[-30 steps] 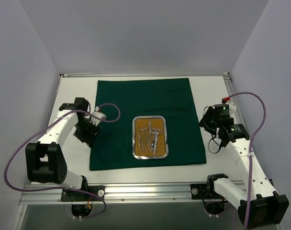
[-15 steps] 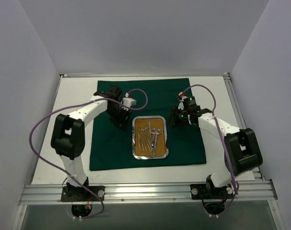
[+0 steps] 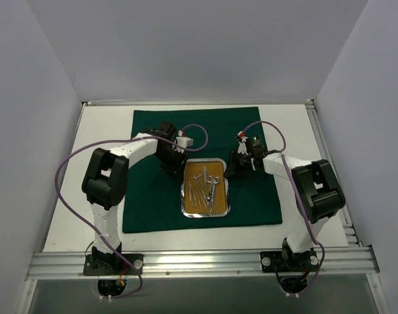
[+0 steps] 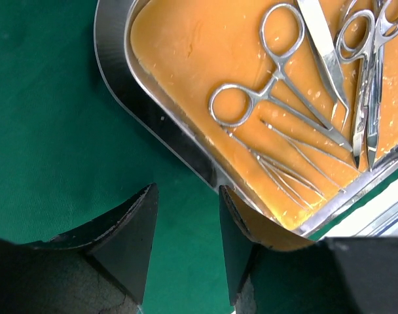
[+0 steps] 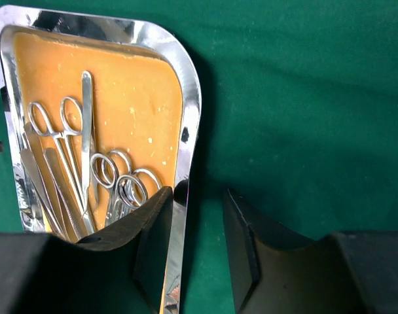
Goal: Open and lay out the surgical kit
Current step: Move the container from the surgical kit.
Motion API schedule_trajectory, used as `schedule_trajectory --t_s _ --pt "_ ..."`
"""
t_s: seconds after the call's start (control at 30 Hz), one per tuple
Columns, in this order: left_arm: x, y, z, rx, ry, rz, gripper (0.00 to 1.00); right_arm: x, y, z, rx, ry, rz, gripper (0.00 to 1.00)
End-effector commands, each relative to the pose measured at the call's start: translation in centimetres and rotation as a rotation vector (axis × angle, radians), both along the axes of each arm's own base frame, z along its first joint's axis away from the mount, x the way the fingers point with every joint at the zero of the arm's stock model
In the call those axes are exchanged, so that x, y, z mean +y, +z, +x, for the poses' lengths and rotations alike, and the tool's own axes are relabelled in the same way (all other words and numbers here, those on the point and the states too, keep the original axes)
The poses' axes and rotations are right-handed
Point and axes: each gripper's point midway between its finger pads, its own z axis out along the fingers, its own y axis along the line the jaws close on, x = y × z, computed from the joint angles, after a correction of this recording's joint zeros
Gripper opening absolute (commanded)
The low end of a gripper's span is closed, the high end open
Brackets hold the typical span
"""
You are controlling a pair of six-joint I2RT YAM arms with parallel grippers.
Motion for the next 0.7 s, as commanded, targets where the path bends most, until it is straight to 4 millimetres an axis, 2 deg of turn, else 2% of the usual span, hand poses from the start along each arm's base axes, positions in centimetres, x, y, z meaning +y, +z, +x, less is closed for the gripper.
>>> schedule_trajectory --t_s 0.0,0.13,0.23,0.37,0.47,0.67 --pt "-1.7 0.3 1.0 -0.026 0.001 -0.06 0.51 0.4 -0.1 0.0 -0.007 0.013 0.025 0.32" --pt "-2.2 -0.4 0.7 -0.009 -0.009 -0.059 0.48 0.6 -0.2 -0.1 0.005 -0.006 0.051 0.26" --pt "-2.5 -0.3 0.7 -0.014 -0.015 -0.065 0.43 0.6 -0.4 -0.3 0.028 -0.043 0.065 0.19" --pt "-2.5 0.0 0.9 -0.027 -0.017 -0.066 0.42 0.1 -0.2 -0.3 0.037 -0.096 0.087 0.06" --pt "-2.0 0.5 1.3 -0.047 -0.01 -0.056 0.45 -0.9 0.3 -0.1 0.038 -0.152 0.099 0.01" --pt "-0.6 2.2 2.0 -0.094 0.004 -0.056 0.55 -3.9 0.7 -0.6 0.039 -0.252 0.107 0.0"
